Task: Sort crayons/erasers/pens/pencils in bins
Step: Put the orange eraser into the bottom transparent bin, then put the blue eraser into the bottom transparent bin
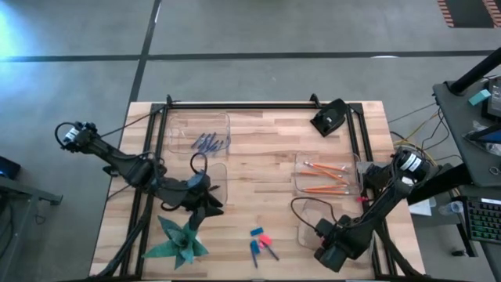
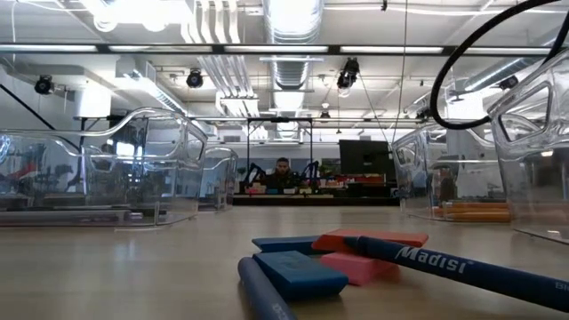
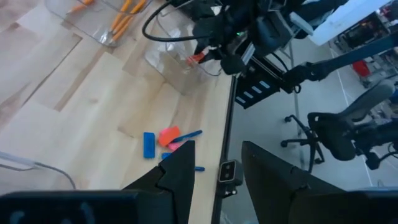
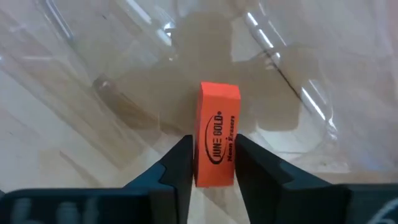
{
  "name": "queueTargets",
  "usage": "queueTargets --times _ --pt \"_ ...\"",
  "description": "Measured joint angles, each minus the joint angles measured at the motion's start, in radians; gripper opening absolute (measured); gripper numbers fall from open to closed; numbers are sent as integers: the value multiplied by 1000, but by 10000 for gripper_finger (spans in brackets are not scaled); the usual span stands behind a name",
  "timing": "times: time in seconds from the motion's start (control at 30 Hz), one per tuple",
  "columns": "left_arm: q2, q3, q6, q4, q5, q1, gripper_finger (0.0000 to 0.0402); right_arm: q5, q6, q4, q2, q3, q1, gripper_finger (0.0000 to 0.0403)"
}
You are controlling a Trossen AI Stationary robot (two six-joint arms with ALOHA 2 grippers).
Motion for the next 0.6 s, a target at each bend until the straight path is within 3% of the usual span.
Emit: queueTargets --times 0.3,0.5,0.6 --pt "0 -1 0 16 -20 -6 118 -7 -33 -50 0 105 5 159" --pt "0 -1 0 16 -20 -7 118 1 -65 -265 -4 291 5 170" --pt "0 -1 0 15 -20 -7 118 75 -65 -386 -5 403 5 164"
